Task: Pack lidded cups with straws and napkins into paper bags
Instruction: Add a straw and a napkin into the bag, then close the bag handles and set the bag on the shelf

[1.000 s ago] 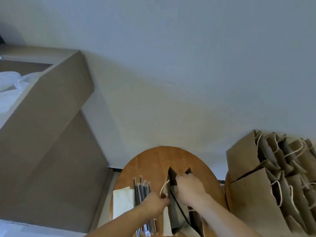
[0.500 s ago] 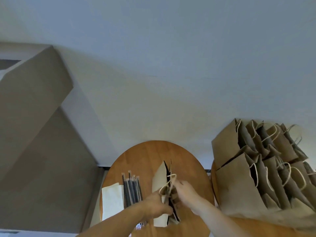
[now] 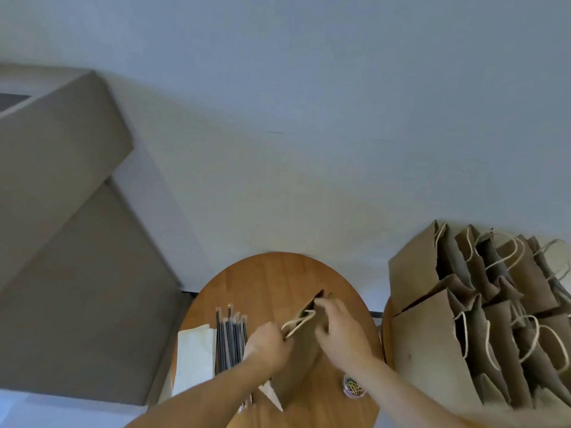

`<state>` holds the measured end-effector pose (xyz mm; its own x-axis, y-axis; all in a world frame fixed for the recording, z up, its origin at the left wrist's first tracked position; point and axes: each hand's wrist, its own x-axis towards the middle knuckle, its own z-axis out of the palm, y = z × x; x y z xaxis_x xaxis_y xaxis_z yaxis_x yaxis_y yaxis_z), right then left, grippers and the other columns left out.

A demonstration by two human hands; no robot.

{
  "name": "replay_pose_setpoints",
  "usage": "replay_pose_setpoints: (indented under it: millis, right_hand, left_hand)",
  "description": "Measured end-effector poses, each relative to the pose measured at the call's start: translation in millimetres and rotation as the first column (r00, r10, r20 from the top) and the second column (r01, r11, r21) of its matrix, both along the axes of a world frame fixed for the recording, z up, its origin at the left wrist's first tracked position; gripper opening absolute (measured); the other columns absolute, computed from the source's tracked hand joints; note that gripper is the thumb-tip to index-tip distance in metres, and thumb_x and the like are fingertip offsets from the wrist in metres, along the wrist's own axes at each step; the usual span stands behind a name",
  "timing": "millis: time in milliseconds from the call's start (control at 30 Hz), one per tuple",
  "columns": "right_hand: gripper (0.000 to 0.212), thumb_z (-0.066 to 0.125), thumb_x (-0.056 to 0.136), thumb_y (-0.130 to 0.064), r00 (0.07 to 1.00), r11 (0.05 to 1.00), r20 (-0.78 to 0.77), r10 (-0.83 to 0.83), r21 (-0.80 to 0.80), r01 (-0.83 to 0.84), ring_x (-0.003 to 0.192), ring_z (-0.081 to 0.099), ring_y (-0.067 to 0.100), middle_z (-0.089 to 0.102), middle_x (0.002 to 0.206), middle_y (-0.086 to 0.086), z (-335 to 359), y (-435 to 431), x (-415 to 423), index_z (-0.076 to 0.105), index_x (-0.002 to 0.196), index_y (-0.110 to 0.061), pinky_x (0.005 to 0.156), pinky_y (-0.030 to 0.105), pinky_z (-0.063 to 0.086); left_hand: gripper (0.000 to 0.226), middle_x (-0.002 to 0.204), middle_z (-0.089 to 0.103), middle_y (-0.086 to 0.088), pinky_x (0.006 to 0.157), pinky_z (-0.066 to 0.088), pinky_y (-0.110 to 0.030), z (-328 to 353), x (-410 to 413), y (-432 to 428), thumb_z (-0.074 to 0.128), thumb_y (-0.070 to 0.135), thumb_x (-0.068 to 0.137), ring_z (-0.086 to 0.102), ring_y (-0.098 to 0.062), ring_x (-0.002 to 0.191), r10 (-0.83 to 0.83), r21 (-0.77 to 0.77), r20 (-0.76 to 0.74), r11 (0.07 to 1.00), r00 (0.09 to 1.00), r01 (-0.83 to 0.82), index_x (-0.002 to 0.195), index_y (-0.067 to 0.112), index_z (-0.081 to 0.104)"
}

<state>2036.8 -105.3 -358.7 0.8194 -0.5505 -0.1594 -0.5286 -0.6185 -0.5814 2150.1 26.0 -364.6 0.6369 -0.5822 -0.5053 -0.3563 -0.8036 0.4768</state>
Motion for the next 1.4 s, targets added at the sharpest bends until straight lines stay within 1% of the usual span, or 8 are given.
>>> replay_pose_setpoints:
  millis: [133, 267, 500, 633, 767, 833, 967, 1400]
  right_hand:
    - [0.051, 0.06, 0.09, -0.021, 0.973, 0.927, -0.052, 0.223, -0.298, -0.228, 0.097, 0.062, 0.015, 0.038, 0.144, -0.009, -1, -34, 6, 0.047, 0.14, -0.027, 0.075, 0.029, 0.054]
    - [0.021, 0.048, 0.098, -0.039, 0.915, 0.842, -0.266, 0.303, -0.374, -0.388, 0.081, 0.061, 0.022, 0.047, 0.084, -0.008, 3, -51, 13, 0.062, 0.099, -0.023, 0.063, 0.035, 0.047]
    - [0.021, 0.05, 0.097, -0.04, 0.926, 0.873, -0.268, 0.265, -0.342, -0.349, 0.08, 0.06, 0.02, 0.055, 0.084, -0.006, -8, -59, 15, 0.061, 0.094, -0.023, 0.066, 0.036, 0.049]
    - [0.026, 0.058, 0.094, -0.037, 0.959, 0.931, -0.058, 0.279, -0.228, -0.284, 0.091, 0.063, 0.009, 0.062, 0.112, -0.013, -7, -69, 3, 0.066, 0.115, -0.025, 0.078, 0.03, 0.052]
    - [0.02, 0.062, 0.094, -0.028, 0.968, 0.983, 0.234, -0.089, -0.134, 0.123, 0.073, 0.055, -0.008, 0.061, 0.106, -0.016, -25, -86, -32, 0.066, 0.114, -0.024, 0.072, 0.019, 0.047]
    - [0.016, 0.06, 0.095, -0.024, 0.963, 0.964, 0.115, -0.242, -0.079, 0.252, 0.078, 0.06, -0.001, 0.066, 0.099, -0.011, -47, -91, -52, 0.068, 0.108, -0.023, 0.074, 0.024, 0.05]
    - [0.018, 0.054, 0.097, -0.028, 0.921, 0.999, -0.389, -0.041, 0.014, 0.05, 0.097, 0.062, 0.008, 0.069, 0.107, -0.013, -109, -78, -89, 0.069, 0.107, -0.028, 0.077, 0.023, 0.048]
    - [0.021, 0.054, 0.096, -0.037, 0.772, 1.0, -0.636, 0.004, -0.021, -0.022, 0.088, 0.068, 0.016, 0.073, 0.095, -0.004, -187, -45, -90, 0.07, 0.096, -0.022, 0.059, 0.025, 0.04]
  left_hand:
    - [0.031, 0.064, 0.051, 0.012, 0.051, 0.041, -0.022, 7, 21, -21, 0.051, 0.035, 0.098, 0.053, -0.008, 0.059, -0.203, 0.039, 0.114, 0.979, 0.973, 0.199, 0.067, 0.029, 0.051]
    - [0.035, 0.062, 0.05, 0.013, 0.046, 0.032, -0.019, 13, 40, -35, 0.053, 0.031, 0.097, 0.047, -0.003, 0.055, -0.35, 0.044, 0.107, 0.937, 0.931, 0.347, 0.063, 0.034, 0.048]
    - [0.008, 0.078, 0.065, 0.007, 0.059, 0.049, -0.028, 11, 38, -45, 0.055, 0.035, 0.088, 0.064, -0.015, 0.074, -0.305, 0.054, 0.243, 0.952, 0.921, 0.301, 0.081, 0.032, 0.058]
    - [0.023, 0.089, 0.073, 0.005, 0.075, 0.052, -0.029, -1, 32, -42, 0.052, 0.04, 0.09, 0.067, -0.014, 0.081, -0.254, 0.031, 0.316, 0.966, 0.914, 0.258, 0.105, 0.034, 0.068]
    - [0.02, 0.083, 0.071, 0.004, 0.064, 0.043, -0.028, -3, 35, -42, 0.052, 0.042, 0.093, 0.066, -0.016, 0.078, -0.235, 0.026, 0.294, 0.971, 0.926, 0.238, 0.103, 0.038, 0.069]
    - [0.015, 0.073, 0.065, 0.006, 0.059, 0.037, -0.028, -4, 39, -42, 0.054, 0.045, 0.093, 0.065, -0.016, 0.074, -0.211, 0.033, 0.271, 0.977, 0.939, 0.209, 0.088, 0.038, 0.066]
    - [0.032, 0.054, 0.048, 0.013, 0.045, 0.03, -0.02, -7, 39, -43, 0.059, 0.048, 0.09, 0.048, -0.002, 0.052, -0.132, -0.008, 0.234, 0.99, 0.963, 0.138, 0.062, 0.04, 0.045]
    - [0.039, 0.048, 0.051, 0.014, 0.047, 0.034, -0.019, -16, 35, -39, 0.063, 0.04, 0.088, 0.052, -0.004, 0.05, -0.067, -0.147, 0.24, 0.984, 0.968, 0.105, 0.055, 0.049, 0.044]
